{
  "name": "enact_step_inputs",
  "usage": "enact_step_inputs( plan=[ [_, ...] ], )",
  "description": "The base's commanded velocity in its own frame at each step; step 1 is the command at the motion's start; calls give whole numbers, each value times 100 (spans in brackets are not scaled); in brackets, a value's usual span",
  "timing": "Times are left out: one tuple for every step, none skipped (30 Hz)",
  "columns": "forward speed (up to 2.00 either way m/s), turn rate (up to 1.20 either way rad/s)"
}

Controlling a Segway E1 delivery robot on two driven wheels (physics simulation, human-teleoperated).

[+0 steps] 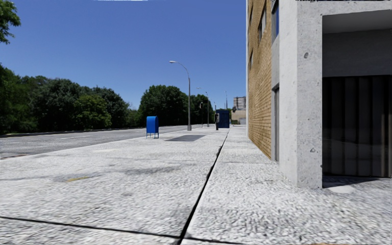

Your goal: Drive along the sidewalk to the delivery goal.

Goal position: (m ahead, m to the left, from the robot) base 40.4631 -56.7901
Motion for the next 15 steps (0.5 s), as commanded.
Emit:
enact_step_inputs(
  plan=[
    [200, 35],
    [200, 23],
    [200, 8],
    [200, 8],
    [200, 0],
    [200, 0],
    [200, 0],
    [200, 0],
    [200, 0],
    [200, 0],
    [200, 0],
    [200, 0],
    [200, 0],
    [200, 0],
    [200, 0]
  ],
)
